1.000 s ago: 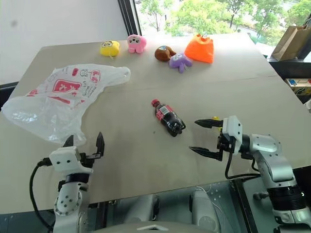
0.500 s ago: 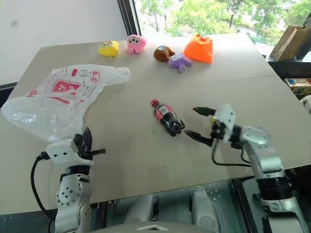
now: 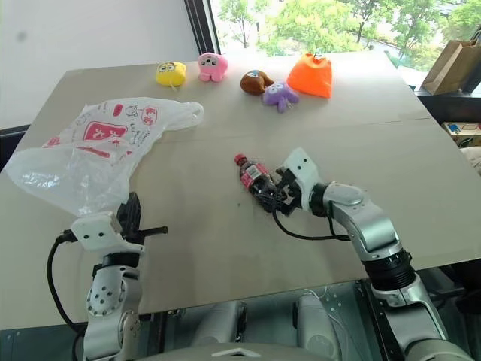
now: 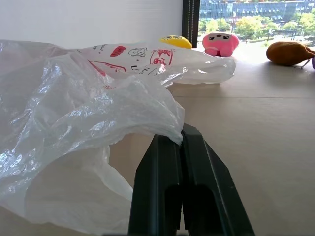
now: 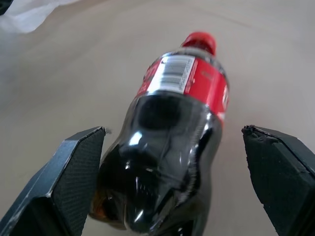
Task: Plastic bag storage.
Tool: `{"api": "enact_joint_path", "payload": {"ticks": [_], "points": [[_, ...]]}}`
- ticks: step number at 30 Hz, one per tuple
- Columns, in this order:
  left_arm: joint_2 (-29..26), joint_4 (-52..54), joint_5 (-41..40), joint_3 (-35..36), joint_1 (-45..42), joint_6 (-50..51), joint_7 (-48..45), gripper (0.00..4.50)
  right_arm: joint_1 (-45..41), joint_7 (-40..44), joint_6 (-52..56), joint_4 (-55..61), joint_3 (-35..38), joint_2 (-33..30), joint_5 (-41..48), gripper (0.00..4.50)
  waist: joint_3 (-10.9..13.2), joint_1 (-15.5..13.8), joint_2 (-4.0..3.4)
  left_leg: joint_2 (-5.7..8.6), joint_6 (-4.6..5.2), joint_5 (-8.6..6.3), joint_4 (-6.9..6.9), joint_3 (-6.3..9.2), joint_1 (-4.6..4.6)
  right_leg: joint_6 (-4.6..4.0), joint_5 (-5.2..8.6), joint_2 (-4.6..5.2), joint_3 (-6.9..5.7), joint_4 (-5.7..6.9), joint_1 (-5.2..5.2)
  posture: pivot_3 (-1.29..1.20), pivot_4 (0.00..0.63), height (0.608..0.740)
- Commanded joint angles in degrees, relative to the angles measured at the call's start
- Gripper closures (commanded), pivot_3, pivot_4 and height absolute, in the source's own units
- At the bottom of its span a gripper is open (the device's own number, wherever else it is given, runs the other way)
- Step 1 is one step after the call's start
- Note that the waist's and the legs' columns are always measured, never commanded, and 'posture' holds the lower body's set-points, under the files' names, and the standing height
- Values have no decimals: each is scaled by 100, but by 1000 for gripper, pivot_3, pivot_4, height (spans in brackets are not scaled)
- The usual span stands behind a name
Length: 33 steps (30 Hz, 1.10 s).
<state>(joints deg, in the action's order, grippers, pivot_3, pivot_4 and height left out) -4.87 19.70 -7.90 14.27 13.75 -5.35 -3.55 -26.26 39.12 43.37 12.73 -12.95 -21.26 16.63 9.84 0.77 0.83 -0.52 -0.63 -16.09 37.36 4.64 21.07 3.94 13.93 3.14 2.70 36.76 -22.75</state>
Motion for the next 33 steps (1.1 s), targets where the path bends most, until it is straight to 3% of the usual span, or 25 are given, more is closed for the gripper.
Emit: {"api": "enact_joint_path", "payload": {"ticks": [1, 10, 14, 15, 24, 28, 33], "points": [[-87, 103, 70, 58, -55, -87, 25, 4425, -101, -281, 541, 190, 20, 14, 9, 0, 0, -2, 0, 0, 0, 0, 0, 0, 0, 0, 0, 0, 0, 0, 0, 0, 150, 740], [-87, -55, 111, 7, -100, -213, 7, 4425, -218, -526, 887, 201, -80, 184, -4, 0, 0, 9, 0, 0, 0, 0, 0, 6, -1, 0, 0, -1, -5, 4, 0, 0, 150, 740], [-68, -131, 133, 12, -67, -309, 15, 4500, -266, -622, 883, 135, -79, 244, -23, 1251, 0, 13, 0, 0, 0, 0, 1, 6, 0, 0, 0, -1, -5, 3, 0, 0, 150, 740], [-61, -142, 141, 9, -54, -334, 18, 4500, -276, -629, 866, 120, -85, 241, -31, 1378, 0, 14, 0, 1, 0, 0, 1, 6, 0, 0, -1, -1, -5, 3, 0, 0, 150, 740], [-150, -273, 45, 27, -424, -321, -27, 4500, -412, -691, 663, -103, 16, 266, -34, 1378, 0, 7, 0, 1, 0, 0, 1, 11, 1, 0, -1, -1, -9, 4, 0, 0, 150, 740], [-264, -1309, -53, -91, -2222, -112, -15, 4500, -777, -1014, 208, -723, 656, 242, -117, 1378, 5, -69, -5, 6, 0, 3, 9, 32, 12, -2, -3, -1, -29, 8, 1, 0, 150, 740], [-127, -2871, -127, -634, -4232, -325, -665, 4500, -1105, -1242, -152, -1261, 1266, -35, -170, 1378, 5, -133, -4, 12, -27, 22, 28, 47, 42, -9, -16, 0, -45, 5, -6, 0, 150, 740]]}}
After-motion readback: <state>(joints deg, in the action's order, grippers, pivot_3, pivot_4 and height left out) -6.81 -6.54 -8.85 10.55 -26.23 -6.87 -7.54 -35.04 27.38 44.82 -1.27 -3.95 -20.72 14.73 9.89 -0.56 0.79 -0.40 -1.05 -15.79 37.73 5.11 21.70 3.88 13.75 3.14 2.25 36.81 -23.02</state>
